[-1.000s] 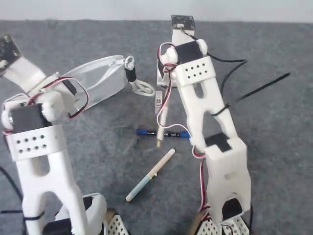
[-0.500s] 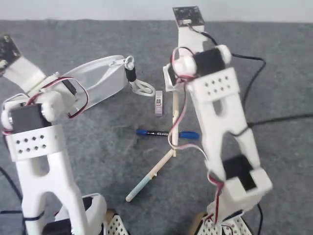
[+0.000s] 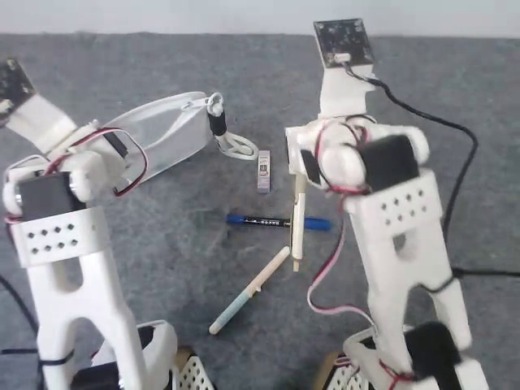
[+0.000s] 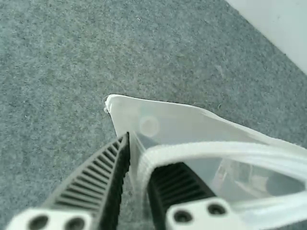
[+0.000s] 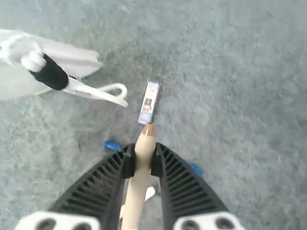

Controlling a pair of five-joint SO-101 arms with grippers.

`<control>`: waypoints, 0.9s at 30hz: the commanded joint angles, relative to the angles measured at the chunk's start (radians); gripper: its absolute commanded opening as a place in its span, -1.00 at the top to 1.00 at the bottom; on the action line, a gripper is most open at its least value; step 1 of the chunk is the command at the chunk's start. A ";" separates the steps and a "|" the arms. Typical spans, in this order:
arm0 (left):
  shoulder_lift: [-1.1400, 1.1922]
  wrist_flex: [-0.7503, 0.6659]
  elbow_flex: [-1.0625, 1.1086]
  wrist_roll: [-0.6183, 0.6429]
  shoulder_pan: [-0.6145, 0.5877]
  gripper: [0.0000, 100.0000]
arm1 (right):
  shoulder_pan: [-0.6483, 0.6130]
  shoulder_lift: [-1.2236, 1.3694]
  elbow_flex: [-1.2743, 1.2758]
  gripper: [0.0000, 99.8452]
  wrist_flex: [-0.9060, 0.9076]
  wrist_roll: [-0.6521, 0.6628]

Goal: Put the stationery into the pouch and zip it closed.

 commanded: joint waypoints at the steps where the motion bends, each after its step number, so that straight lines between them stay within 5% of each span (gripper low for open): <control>1: -0.009 -0.041 -0.005 0.018 -0.002 0.98 | -0.048 -0.125 0.060 0.99 -0.087 0.011; 14: -0.009 -0.041 -0.005 0.018 0.000 0.98 | -0.220 -0.455 0.566 0.99 -0.607 0.011; 27: -0.009 -0.041 -0.005 0.018 0.000 0.98 | -0.255 -0.748 1.059 0.99 -1.274 0.012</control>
